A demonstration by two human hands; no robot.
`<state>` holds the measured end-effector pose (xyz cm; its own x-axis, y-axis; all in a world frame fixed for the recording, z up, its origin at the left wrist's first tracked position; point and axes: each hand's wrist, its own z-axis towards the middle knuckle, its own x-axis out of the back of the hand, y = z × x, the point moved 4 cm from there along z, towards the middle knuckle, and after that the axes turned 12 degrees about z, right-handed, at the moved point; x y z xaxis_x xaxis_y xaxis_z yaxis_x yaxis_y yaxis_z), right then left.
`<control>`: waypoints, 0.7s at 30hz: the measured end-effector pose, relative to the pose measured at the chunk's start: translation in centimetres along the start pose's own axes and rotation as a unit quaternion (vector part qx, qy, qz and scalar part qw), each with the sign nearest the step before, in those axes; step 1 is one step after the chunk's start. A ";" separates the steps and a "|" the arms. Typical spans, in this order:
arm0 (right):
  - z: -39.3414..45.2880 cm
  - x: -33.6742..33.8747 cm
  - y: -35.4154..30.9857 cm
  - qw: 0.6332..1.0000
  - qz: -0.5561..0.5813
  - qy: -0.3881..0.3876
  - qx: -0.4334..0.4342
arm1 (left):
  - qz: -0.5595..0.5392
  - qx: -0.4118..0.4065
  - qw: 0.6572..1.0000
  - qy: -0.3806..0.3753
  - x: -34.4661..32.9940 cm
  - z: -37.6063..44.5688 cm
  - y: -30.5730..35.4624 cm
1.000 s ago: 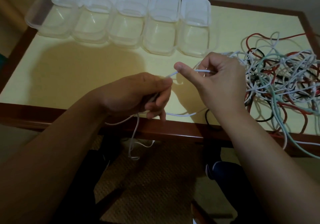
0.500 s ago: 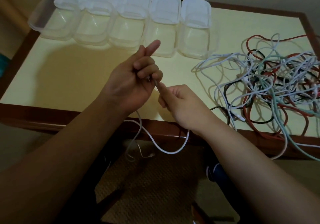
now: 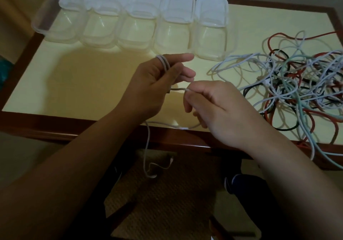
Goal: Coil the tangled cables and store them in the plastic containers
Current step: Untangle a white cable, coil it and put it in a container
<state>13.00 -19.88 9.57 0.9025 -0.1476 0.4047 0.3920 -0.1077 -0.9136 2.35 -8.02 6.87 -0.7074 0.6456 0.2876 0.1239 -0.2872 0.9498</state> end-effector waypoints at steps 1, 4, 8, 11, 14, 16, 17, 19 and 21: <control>-0.1 0.0 0.1 1.000 -0.019 -0.005 0.020 | 0.008 0.005 1.000 -0.008 0.0 0.0 0.1; -0.1 0.3 0.2 0.993 -0.073 0.015 0.091 | 0.060 0.035 0.995 -0.077 -0.1 -0.2 0.3; 0.0 0.6 0.6 0.979 -0.097 0.103 0.144 | 0.098 0.072 0.976 -0.182 -0.7 -0.6 0.2; 0.0 0.9 0.9 0.977 -0.016 0.162 0.139 | 0.024 0.137 0.966 -0.219 -1.1 -0.9 -0.3; 0.6 1.3 1.8 0.974 0.092 0.178 0.102 | -0.094 0.181 0.946 -0.253 -1.7 -1.1 -0.3; 1.3 1.1 2.5 0.967 0.175 0.177 0.063 | -0.157 0.194 0.925 -0.287 -1.8 -1.3 -0.2; 1.6 0.8 2.9 0.960 0.217 0.172 0.045 | -0.193 0.191 0.912 -0.307 -1.7 -1.3 0.1; 2.2 0.0 3.4 0.943 0.287 0.166 0.018 | -0.256 0.171 0.894 -0.326 -1.4 -1.4 0.5; 2.6 -1.1 3.7 0.920 0.360 0.155 -0.006 | -0.305 0.154 0.886 -0.314 -1.2 -1.4 0.8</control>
<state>13.88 -17.55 5.66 0.8325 -0.4573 -0.3126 -0.2920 0.1173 -0.9492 2.31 -10.07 7.11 -0.1934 0.9085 -0.3705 0.1045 0.3946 0.9129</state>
